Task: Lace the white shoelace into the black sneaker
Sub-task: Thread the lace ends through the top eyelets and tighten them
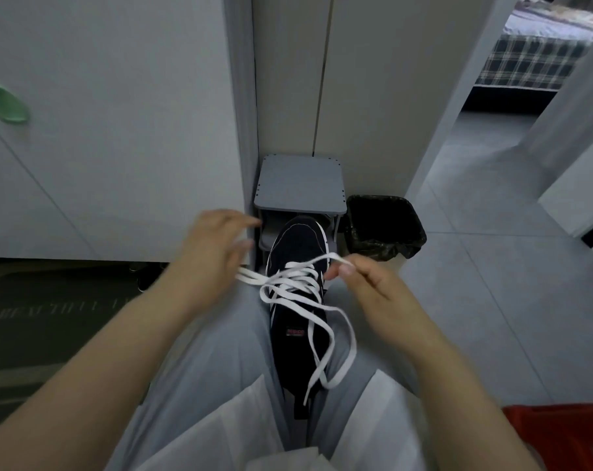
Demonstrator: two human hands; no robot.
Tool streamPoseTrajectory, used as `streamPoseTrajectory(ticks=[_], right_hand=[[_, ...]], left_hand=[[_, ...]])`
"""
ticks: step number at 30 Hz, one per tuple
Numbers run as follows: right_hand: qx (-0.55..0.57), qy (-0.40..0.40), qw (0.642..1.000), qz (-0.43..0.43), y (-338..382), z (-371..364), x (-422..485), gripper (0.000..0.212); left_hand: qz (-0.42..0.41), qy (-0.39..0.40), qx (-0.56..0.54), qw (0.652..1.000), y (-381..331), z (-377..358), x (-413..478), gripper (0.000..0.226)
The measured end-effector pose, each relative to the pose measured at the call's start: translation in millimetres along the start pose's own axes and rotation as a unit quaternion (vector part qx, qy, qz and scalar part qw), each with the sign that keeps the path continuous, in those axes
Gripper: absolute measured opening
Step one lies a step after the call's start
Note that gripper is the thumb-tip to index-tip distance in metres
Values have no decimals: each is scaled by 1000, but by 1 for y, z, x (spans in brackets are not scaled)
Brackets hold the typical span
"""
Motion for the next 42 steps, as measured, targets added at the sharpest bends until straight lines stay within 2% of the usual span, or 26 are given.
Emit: streamPoseTrajectory(ticks=[2,3,6,9,11,13,16,19,22,25,29,31,34,39,42], right_hand=[[-61,43,997,23,8,-11,8,24],[-77,61,994,36,12,-15,11,24],[-74,84,992,57,16,-17,16,29],[-41,83,995,37,12,-10,13,19],[-22,69,997,7,2,-4,9,16],[-15,66,998,-14,-4,-3,6,21],[16,66,997,-37,-5,-11,2,29],[34,58,998,-11,9,-24,3,21],[62,14,998,-12,20,-36,4,15],[-28,-67,997,-22,17,-41,6,16],[-246,-23,969,26,5,-48,2,26],[-259,-25,963,75,-1,-45,0,18],[-264,24,958,107,-14,-32,-4,13],[-322,34,934,149,-17,-32,-10,20],[-309,40,942,122,-14,-37,-14,41]], left_hand=[[-34,90,-131,987,-45,-10,-2,38],[-34,132,-161,978,-59,-16,-3,37],[-24,182,-154,971,-64,-23,-2,34],[9,203,-140,969,-49,-13,-3,32],[14,185,-114,976,-39,-4,-6,24],[31,160,-98,982,-28,4,-10,17],[25,173,-36,984,-21,4,-16,16],[24,197,-90,976,-27,-11,-23,34],[12,186,-95,978,-33,-19,-27,33],[31,115,-122,985,-28,-20,-30,32],[36,57,-117,991,-20,-25,-36,34],[38,40,-118,992,-17,-30,-41,31],[47,12,-142,989,-16,-34,-44,22],[62,24,-131,989,-15,-42,-44,20],[66,35,-119,990,-16,-43,-44,10]])
Point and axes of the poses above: each hand's wrist, its own x-axis towards the middle knuckle, its own z-axis out of the back of the hand, y = z × x, the point moved 1 cm from there along x, towards the middle knuckle, and after that the axes turned 8 degrees about -x, right-handed, at the moved point
